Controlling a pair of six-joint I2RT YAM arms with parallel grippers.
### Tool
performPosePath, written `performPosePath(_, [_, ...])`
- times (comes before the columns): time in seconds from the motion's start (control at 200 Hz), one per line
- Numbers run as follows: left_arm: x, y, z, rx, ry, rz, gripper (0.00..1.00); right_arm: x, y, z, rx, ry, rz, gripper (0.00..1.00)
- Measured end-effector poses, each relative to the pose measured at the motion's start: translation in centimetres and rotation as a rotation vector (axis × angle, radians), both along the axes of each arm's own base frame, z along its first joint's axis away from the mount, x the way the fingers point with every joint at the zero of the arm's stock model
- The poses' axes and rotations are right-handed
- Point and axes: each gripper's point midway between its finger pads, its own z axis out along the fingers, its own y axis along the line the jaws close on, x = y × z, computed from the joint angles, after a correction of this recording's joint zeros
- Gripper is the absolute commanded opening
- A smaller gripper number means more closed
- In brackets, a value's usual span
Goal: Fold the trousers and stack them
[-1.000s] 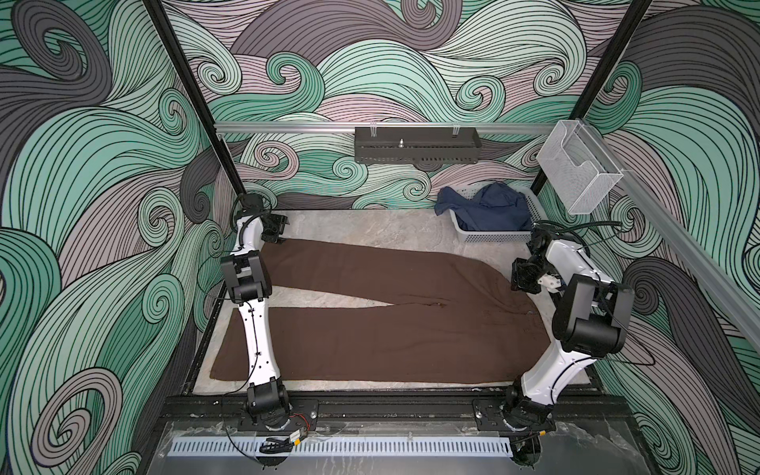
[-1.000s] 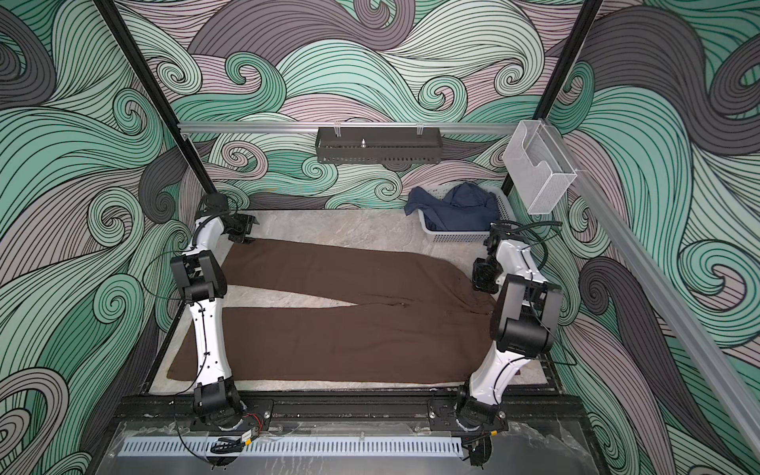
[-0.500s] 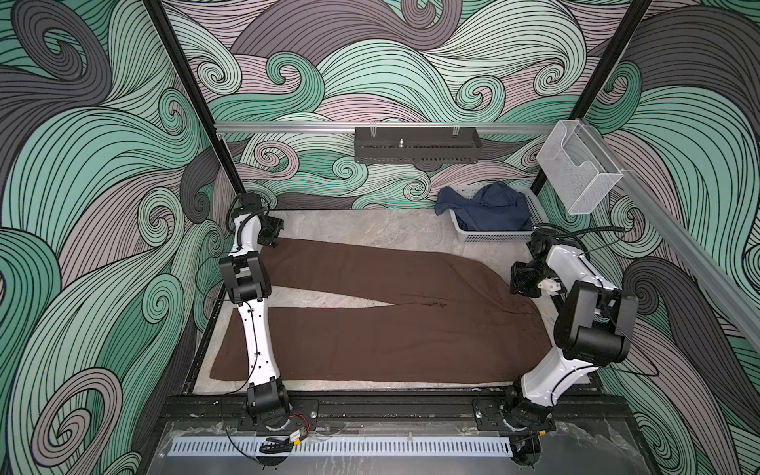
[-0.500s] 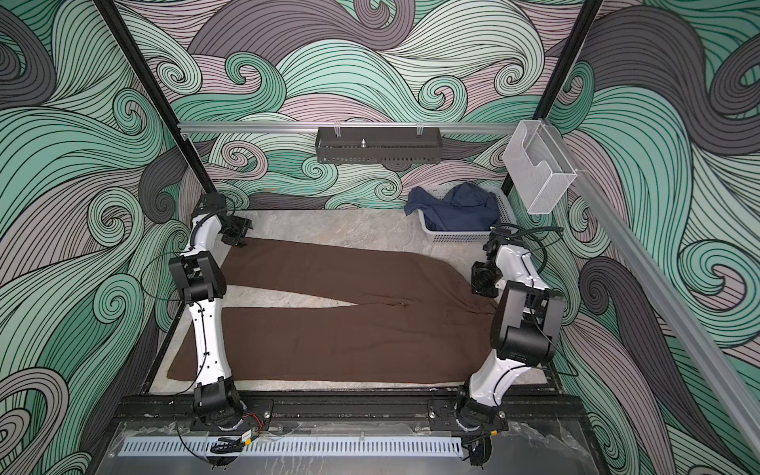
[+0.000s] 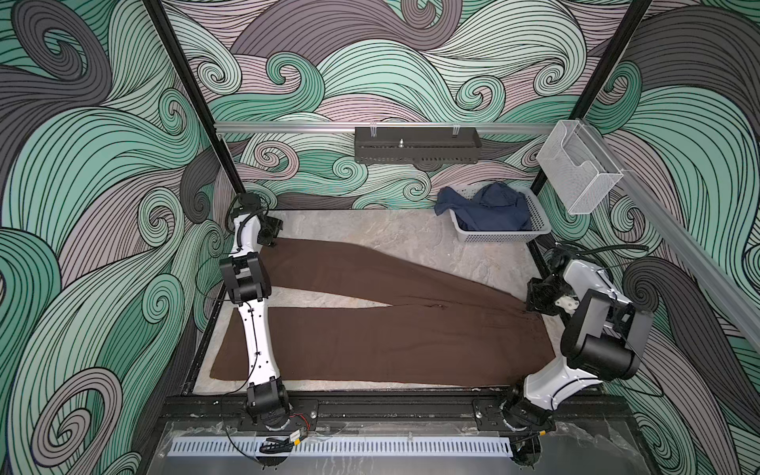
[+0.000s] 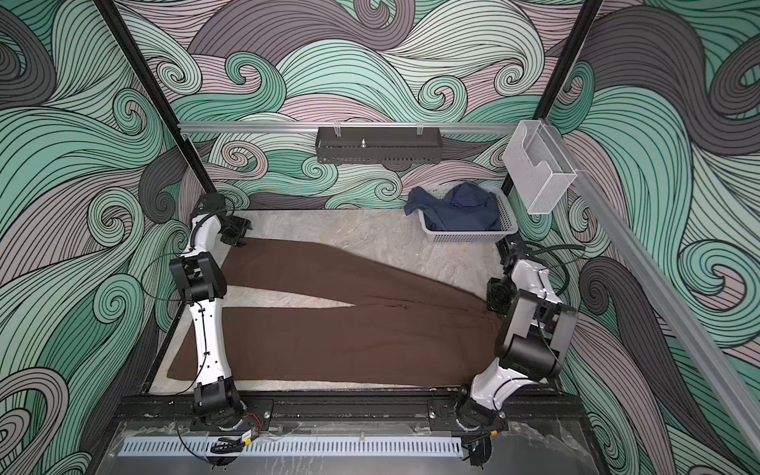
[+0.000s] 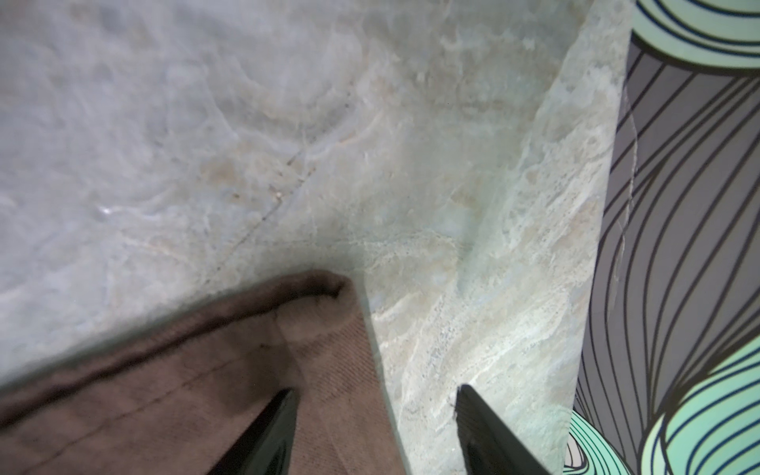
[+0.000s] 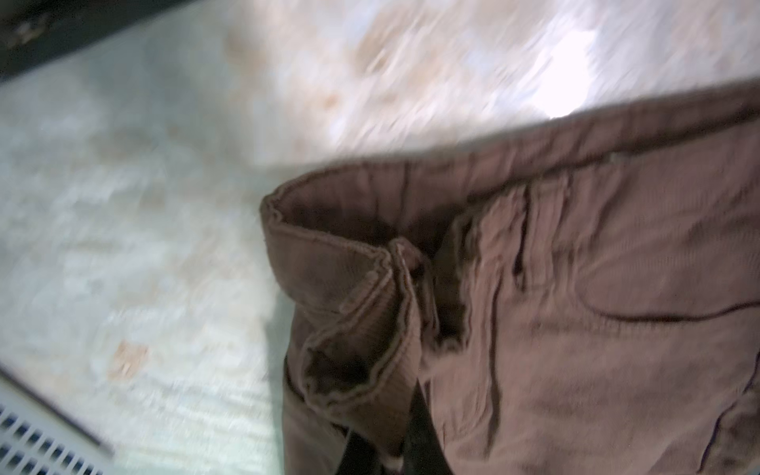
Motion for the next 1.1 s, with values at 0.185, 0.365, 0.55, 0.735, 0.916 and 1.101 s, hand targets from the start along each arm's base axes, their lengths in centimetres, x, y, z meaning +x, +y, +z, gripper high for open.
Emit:
performPosePath(0.185, [-0.3, -0.1, -0.4, 0.005, 0.012, -0.018, 0.60, -3.1, -0.4, -2.1, 0.033, 0.068, -0.018, 0.00])
performPosePath(0.365, [-0.9, 0.0, -0.8, 0.010, 0.033, -0.037, 0.41, -3.3, -0.6, -2.4, 0.040, 0.061, -0.008, 0.00])
performPosePath(0.55, [-1.7, 0.3, -1.4, 0.004, 0.061, -0.050, 0.00, -3.1, -0.6, -2.3, 0.041, 0.053, -0.002, 0.00])
performPosePath(0.735, [-1.4, 0.6, -0.9, -0.005, 0.052, -0.042, 0.00, 0.1, -1.3, -0.6, 0.026, -0.003, 0.016, 0.00])
performPosePath(0.916, [-0.1, 1.4, 0.0, -0.036, -0.005, 0.046, 0.00, 7.3, -2.0, 2.5, -0.002, -0.137, 0.056, 0.00])
performPosePath(1.101, [1.9, 3.4, 1.8, -0.073, -0.117, 0.161, 0.00, 13.0, -1.7, 4.0, 0.008, -0.223, 0.079, 0.00])
